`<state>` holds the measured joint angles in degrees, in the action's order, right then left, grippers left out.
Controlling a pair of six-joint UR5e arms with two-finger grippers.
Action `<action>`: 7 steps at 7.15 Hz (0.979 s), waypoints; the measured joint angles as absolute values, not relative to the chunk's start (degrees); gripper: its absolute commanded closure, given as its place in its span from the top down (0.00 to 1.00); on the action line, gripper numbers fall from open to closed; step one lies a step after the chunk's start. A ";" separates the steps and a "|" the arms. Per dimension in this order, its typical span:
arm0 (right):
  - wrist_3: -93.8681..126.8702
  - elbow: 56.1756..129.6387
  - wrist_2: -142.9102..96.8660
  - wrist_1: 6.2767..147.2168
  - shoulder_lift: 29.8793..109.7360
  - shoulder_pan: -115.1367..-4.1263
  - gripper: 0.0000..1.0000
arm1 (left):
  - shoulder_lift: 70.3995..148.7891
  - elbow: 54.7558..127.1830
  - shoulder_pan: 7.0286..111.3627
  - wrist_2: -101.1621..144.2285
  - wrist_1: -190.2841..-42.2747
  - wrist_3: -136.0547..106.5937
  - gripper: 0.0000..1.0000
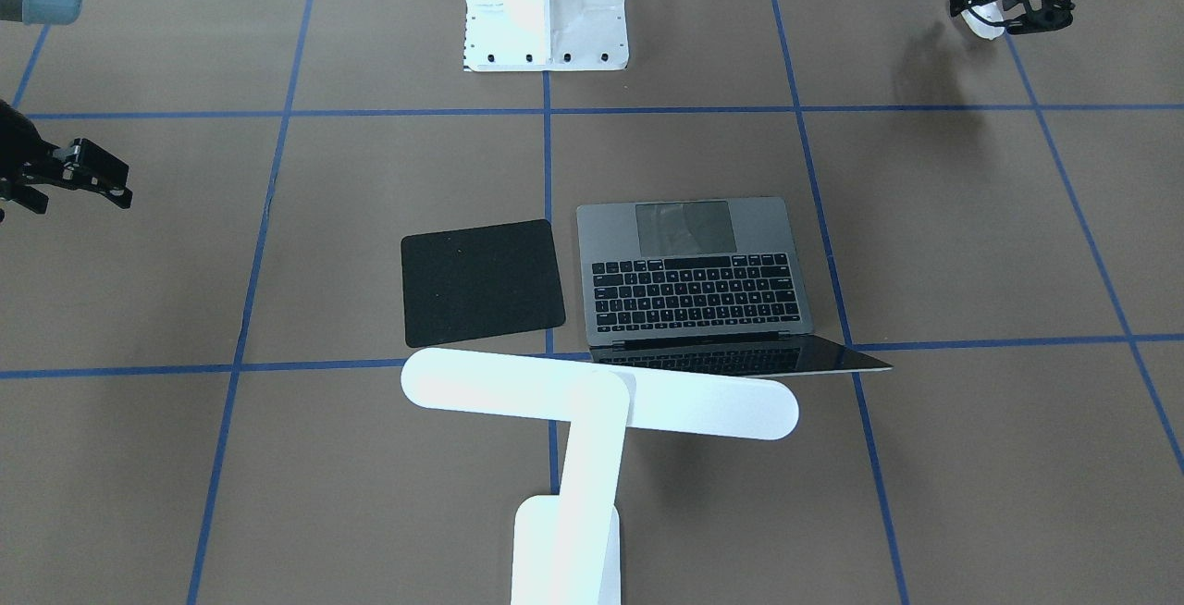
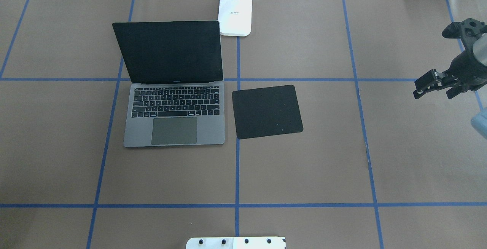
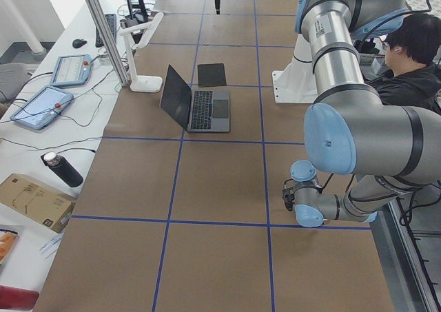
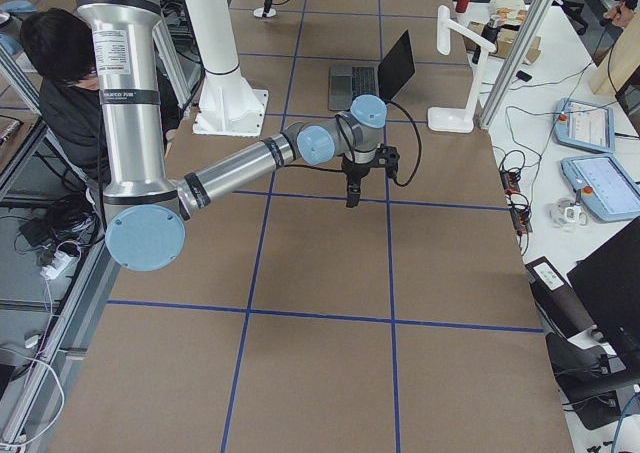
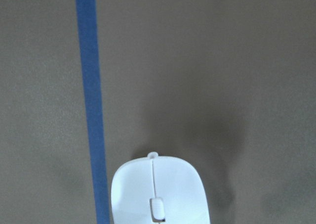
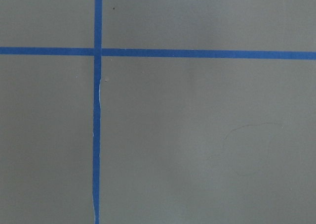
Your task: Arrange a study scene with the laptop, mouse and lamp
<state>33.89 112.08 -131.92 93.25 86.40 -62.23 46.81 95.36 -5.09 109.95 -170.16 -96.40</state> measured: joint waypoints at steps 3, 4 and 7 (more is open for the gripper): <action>33.92 112.14 -131.92 93.25 86.38 -62.23 0.99 | 46.84 95.24 -5.66 109.94 -170.18 -96.58 1.00; 33.92 112.15 -131.92 93.25 86.35 -62.23 0.99 | 46.84 95.09 -5.69 109.90 -170.36 -96.59 1.00; 33.92 112.18 -131.92 93.25 86.25 -62.23 0.99 | 46.91 94.29 -5.74 109.92 -171.37 -96.59 0.99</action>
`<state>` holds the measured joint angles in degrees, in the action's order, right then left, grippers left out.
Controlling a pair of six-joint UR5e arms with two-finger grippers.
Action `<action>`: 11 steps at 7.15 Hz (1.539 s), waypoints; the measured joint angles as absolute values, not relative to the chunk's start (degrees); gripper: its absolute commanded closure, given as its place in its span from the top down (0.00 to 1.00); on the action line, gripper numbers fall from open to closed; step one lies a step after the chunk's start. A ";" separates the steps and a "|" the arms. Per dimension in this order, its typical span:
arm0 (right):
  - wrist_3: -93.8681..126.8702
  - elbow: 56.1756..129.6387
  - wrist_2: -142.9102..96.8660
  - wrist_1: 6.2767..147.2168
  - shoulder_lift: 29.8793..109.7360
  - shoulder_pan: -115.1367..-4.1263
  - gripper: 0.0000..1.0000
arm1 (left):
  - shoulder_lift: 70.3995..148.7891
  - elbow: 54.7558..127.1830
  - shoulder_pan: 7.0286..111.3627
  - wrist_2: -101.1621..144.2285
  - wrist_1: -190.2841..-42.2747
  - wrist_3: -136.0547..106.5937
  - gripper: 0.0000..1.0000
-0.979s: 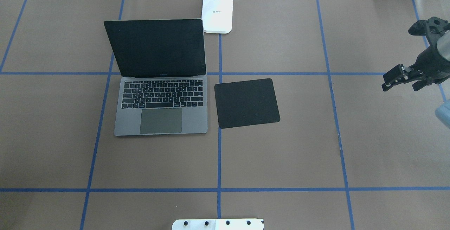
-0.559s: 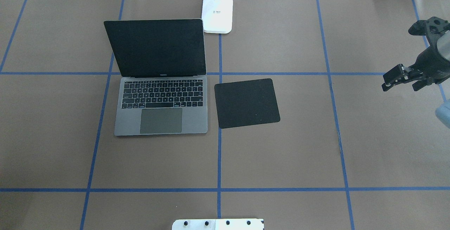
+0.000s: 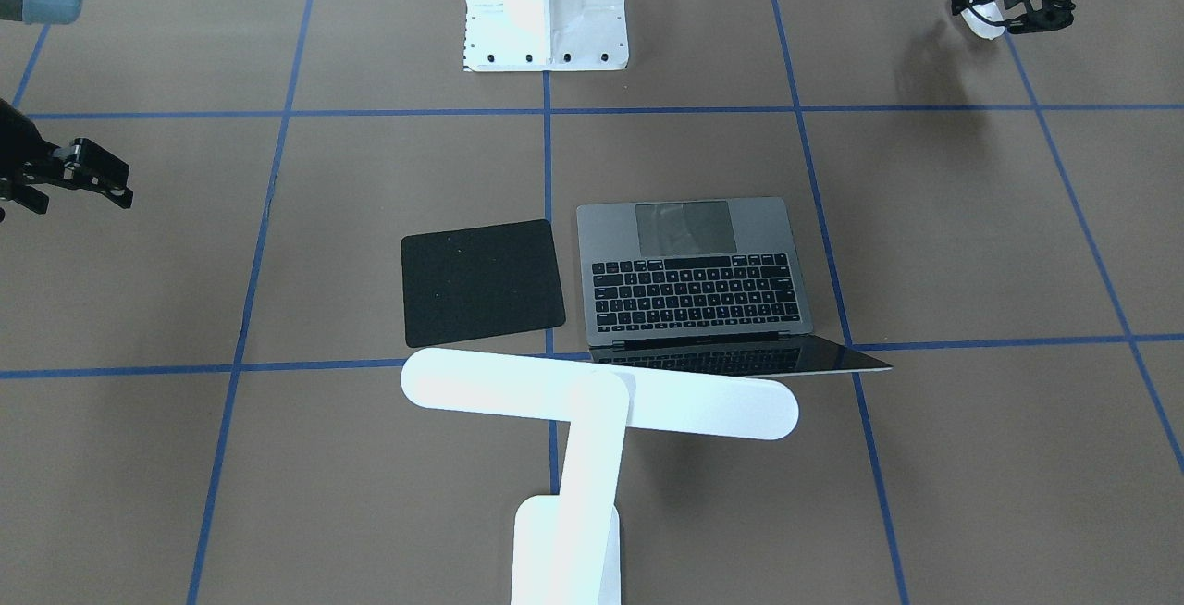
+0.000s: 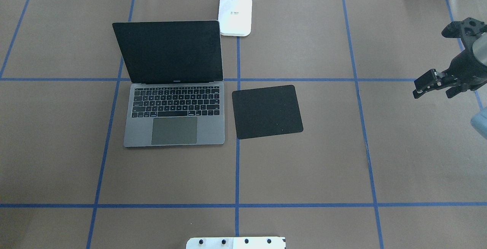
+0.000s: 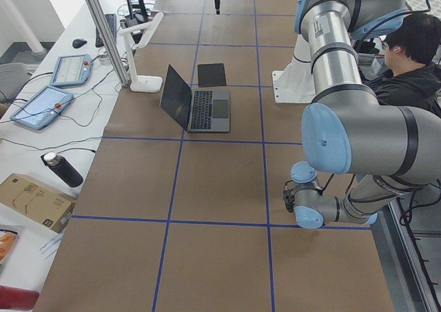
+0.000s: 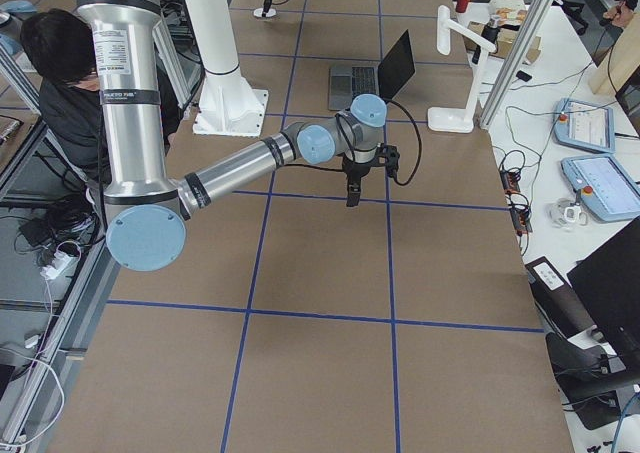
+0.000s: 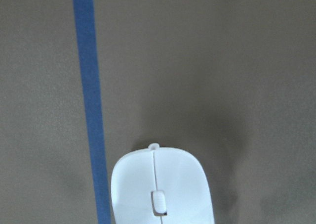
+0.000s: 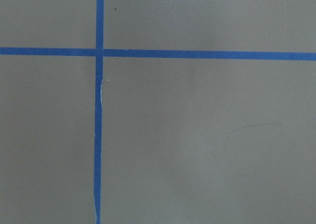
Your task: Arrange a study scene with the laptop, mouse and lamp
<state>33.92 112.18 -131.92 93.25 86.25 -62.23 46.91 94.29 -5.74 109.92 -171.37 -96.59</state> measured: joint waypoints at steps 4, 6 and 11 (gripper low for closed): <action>33.92 112.51 -131.92 93.25 86.25 -62.23 0.99 | 47.27 93.79 -6.12 109.87 -171.47 -96.86 0.80; 33.92 112.64 -131.91 93.25 86.24 -62.23 0.99 | 47.28 93.74 -6.15 109.92 -171.47 -97.08 0.78; 33.96 113.22 -131.84 93.25 86.30 -62.17 0.99 | 47.27 93.78 -6.24 109.95 -171.85 -97.14 0.62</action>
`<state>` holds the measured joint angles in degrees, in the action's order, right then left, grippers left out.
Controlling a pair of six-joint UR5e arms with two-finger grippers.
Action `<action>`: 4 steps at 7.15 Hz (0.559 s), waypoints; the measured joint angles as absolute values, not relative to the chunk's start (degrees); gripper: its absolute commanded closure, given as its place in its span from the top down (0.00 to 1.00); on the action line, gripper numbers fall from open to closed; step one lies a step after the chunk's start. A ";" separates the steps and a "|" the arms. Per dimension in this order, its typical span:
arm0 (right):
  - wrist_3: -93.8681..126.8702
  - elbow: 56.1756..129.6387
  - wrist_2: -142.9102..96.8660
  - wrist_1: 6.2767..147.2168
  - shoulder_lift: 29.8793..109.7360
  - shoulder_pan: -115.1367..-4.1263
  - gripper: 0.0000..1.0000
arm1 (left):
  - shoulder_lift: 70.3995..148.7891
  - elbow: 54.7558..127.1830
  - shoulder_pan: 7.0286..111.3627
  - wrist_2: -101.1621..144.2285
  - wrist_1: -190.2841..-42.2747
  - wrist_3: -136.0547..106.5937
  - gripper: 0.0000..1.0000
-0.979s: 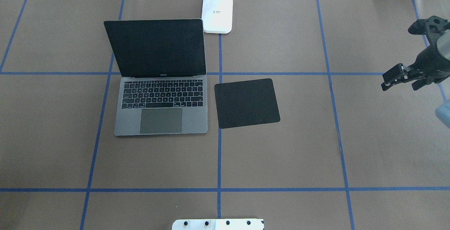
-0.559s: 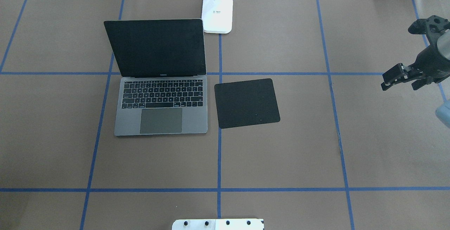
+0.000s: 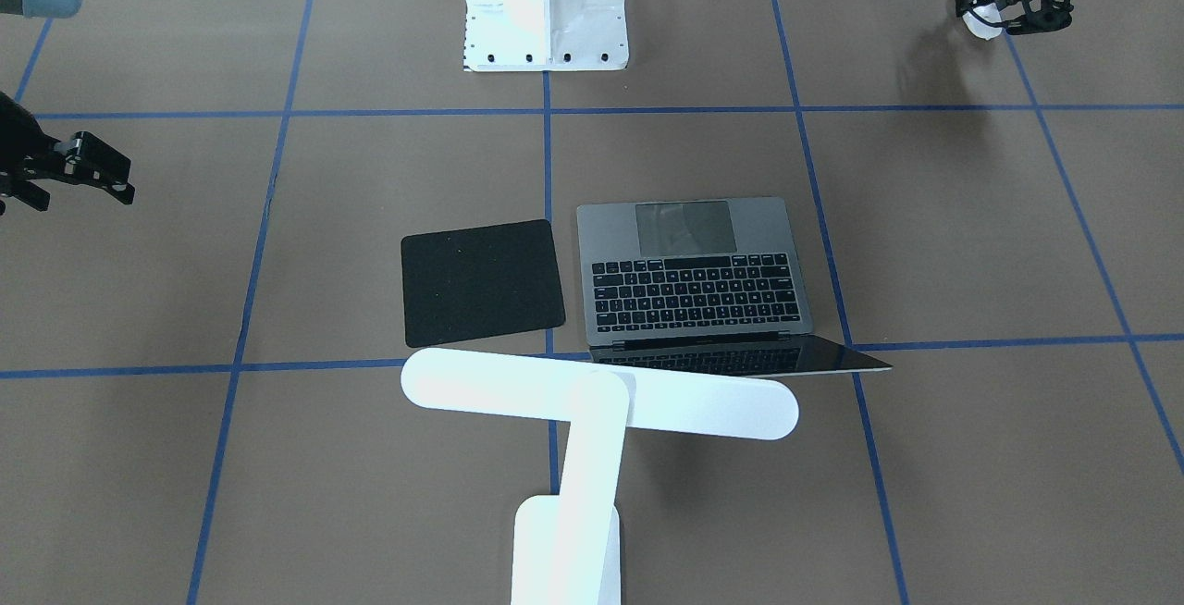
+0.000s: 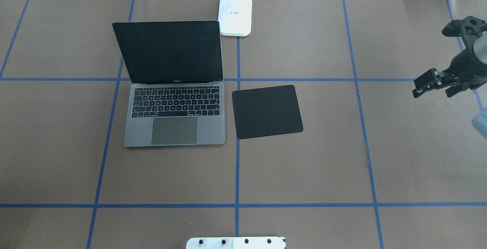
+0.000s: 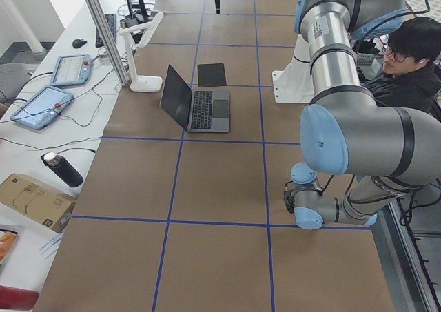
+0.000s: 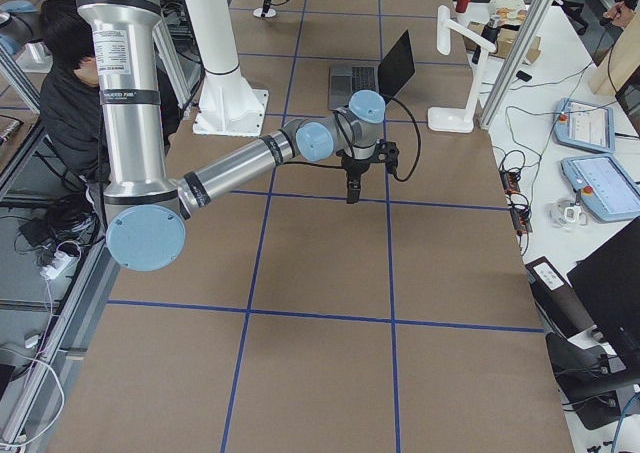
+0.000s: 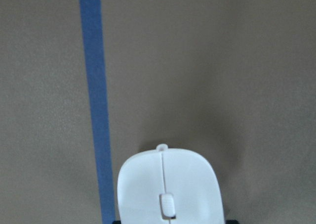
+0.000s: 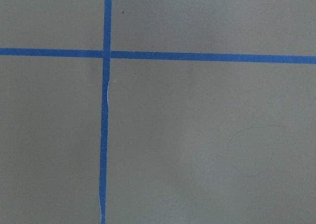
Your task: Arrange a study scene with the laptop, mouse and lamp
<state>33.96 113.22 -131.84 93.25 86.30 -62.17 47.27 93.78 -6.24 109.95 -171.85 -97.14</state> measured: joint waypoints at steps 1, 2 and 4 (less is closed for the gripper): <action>34.08 113.25 -131.73 93.25 86.26 -62.07 0.99 | 47.23 93.78 -6.24 109.97 -172.19 -97.18 0.62; 34.19 113.27 -131.41 93.25 86.21 -61.92 0.99 | 47.19 93.78 -6.27 110.03 -172.69 -97.19 0.63; 34.27 113.33 -131.02 93.25 86.15 -61.75 0.99 | 47.04 93.78 -6.37 110.11 -174.12 -97.46 0.63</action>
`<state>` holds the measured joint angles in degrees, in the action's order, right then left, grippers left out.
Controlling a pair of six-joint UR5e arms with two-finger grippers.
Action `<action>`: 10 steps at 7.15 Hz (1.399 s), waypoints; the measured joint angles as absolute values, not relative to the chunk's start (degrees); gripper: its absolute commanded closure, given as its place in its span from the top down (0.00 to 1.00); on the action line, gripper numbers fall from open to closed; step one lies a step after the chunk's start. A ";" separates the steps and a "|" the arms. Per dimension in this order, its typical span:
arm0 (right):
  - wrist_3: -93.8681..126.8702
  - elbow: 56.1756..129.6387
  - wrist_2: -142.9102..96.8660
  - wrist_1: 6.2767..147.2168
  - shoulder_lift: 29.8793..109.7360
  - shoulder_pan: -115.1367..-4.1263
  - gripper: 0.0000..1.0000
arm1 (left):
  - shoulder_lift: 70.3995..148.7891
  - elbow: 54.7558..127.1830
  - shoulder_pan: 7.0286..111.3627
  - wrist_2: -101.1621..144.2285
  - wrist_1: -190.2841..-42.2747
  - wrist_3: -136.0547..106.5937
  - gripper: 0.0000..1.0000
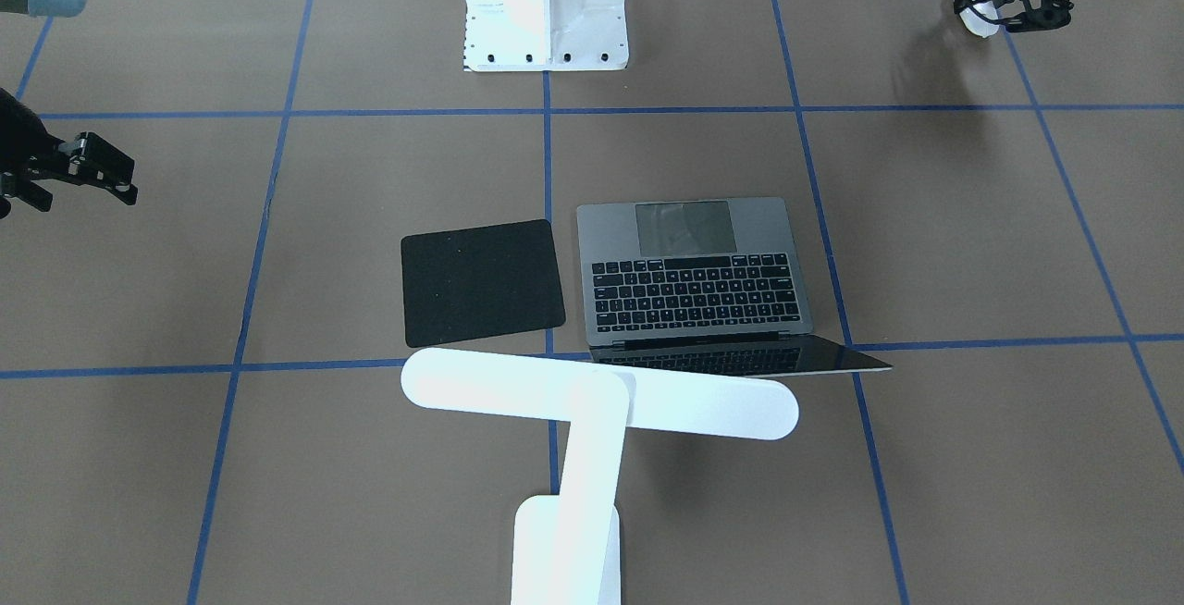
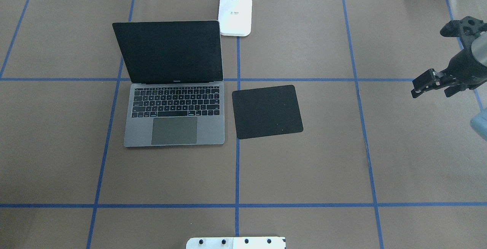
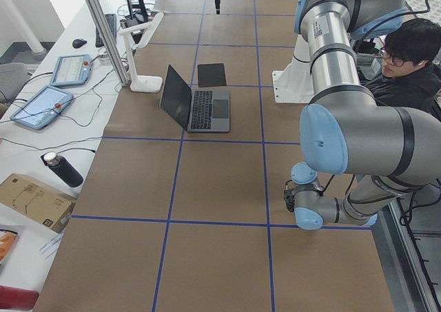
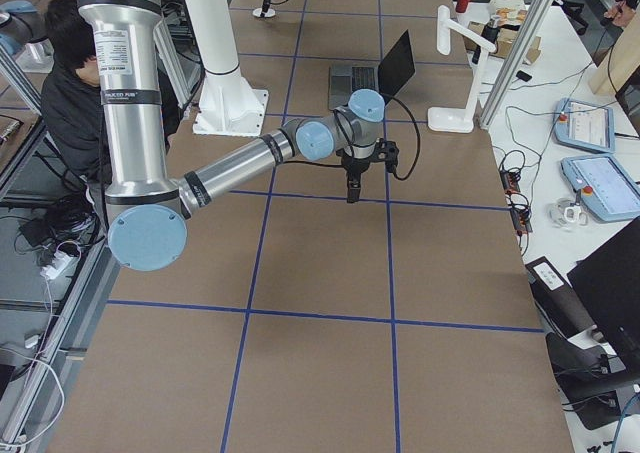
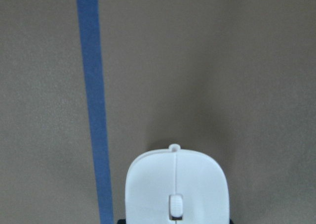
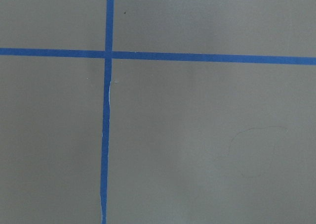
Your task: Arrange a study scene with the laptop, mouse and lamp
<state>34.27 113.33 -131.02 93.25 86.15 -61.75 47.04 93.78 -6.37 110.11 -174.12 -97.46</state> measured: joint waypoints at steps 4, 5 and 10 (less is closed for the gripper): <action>34.28 113.29 -130.96 93.25 86.13 -61.67 0.99 | 46.11 93.89 -6.38 110.31 -178.57 -98.06 0.63; 34.28 113.29 -130.96 93.25 86.13 -61.61 0.99 | 45.87 93.96 -6.30 110.43 -179.68 -98.26 0.62; 34.28 113.14 -130.97 93.25 86.11 -61.45 0.99 | 43.71 94.31 -5.62 111.53 -185.11 -98.78 0.60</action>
